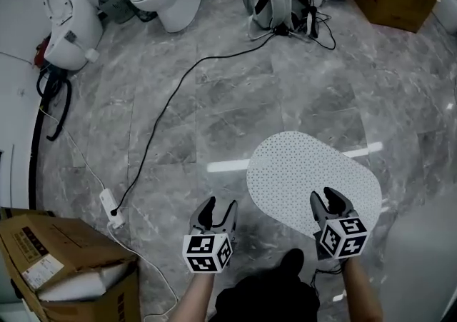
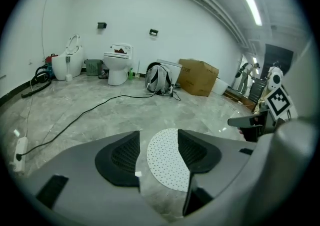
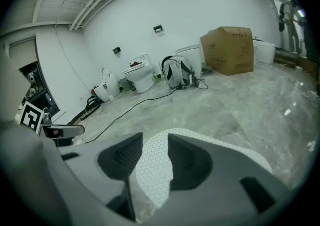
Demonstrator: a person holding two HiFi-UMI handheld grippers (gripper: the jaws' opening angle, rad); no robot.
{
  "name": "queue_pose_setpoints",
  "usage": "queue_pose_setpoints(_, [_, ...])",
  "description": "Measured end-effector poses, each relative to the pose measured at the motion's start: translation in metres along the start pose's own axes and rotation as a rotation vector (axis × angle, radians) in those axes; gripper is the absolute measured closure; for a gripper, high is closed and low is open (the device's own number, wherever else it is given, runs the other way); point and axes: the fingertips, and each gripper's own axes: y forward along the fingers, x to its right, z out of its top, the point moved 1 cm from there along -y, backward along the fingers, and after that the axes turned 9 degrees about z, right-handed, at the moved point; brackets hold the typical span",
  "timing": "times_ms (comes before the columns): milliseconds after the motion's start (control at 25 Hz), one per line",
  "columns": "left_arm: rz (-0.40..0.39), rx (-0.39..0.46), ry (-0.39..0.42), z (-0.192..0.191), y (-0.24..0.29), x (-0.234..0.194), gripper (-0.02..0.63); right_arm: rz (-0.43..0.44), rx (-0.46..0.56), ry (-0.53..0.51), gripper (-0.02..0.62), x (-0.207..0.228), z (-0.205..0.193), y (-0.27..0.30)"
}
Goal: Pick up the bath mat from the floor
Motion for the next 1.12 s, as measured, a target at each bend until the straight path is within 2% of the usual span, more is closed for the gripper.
queue_pose_setpoints(240, [0.008,0.017,-0.032,-0.077,0.080,-0.019,0.364,0.024,0.018,-0.036,0.437,0.036,-0.060,0.075])
queue_pose_setpoints(480, [0.002,0.025,-0.020,-0.123,0.138,-0.025,0.359,0.040,0.026,-0.036,0.437,0.060,-0.108,0.121])
queue_pose_setpoints(720, [0.000,0.027,0.005,-0.140,0.169,-0.030,0.353,0.049,0.020,-0.038,0.437,0.065,-0.131,0.146])
queue_pose_setpoints(1120, [-0.044,-0.045,0.053,-0.146,0.222,-0.008,0.327,0.033,0.023,-0.011,0.437,0.071,-0.133,0.146])
